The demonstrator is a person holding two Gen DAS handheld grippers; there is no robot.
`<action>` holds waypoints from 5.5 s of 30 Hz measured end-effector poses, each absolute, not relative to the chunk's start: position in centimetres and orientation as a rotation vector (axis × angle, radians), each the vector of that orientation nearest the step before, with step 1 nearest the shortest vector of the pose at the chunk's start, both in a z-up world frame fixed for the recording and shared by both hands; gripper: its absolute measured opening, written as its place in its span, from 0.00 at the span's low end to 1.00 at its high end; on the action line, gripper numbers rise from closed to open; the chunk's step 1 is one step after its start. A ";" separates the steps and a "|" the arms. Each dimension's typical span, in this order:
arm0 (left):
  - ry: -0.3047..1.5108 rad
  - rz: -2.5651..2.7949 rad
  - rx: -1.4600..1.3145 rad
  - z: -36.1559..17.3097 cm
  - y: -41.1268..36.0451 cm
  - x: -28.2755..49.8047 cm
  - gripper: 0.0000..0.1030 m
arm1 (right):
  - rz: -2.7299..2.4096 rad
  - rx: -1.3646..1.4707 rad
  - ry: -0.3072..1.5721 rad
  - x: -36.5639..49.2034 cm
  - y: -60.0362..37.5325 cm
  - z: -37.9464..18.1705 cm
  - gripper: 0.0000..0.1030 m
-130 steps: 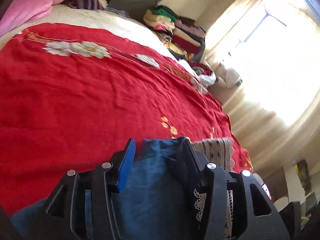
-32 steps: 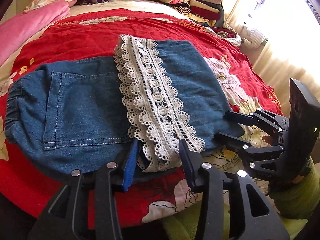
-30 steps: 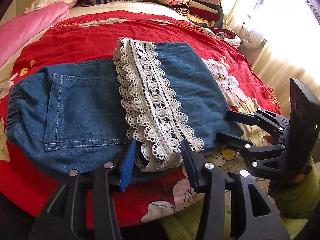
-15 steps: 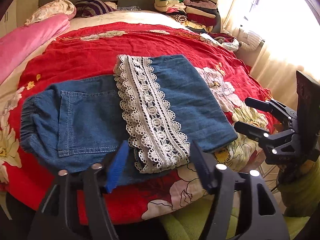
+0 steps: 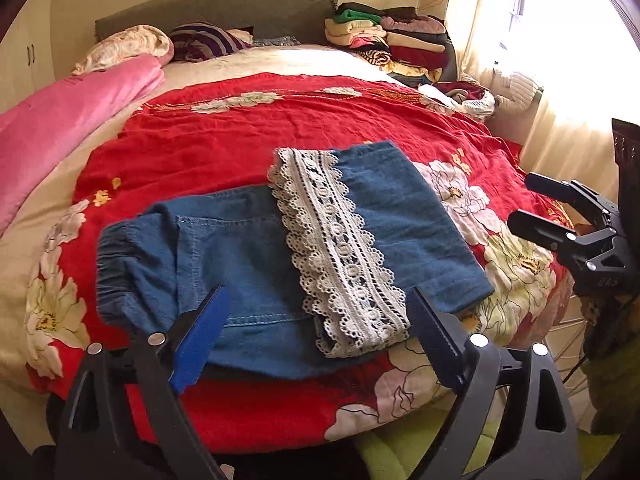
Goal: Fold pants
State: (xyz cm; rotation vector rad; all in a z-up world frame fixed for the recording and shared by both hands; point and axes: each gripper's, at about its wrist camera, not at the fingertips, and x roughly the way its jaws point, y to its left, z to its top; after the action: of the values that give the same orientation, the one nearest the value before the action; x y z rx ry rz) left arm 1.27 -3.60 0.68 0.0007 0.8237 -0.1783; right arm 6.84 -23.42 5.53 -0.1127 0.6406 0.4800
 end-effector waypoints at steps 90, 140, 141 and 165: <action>0.836 -0.579 -0.314 -2.0 -5.0 4.4 0.82 | 0.853 0.277 0.805 19.3 -22.5 2.4 0.70; 0.907 -0.355 0.048 -4.1 -7.7 3.1 0.29 | 0.735 -0.359 0.888 21.0 -10.5 -1.0 0.05; 0.909 -0.356 0.048 -4.1 -7.7 3.2 0.30 | 0.731 -0.324 0.884 20.9 -11.0 -0.4 0.08; 0.814 -0.323 0.047 0.5 -7.2 2.5 0.79 | 0.604 -0.008 0.574 12.3 -24.1 8.9 0.86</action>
State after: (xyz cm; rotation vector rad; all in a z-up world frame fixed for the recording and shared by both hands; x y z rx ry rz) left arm 2.53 -7.23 0.50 0.0467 0.8140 -0.3229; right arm 12.26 -24.14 8.90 -0.0075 0.5735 0.6044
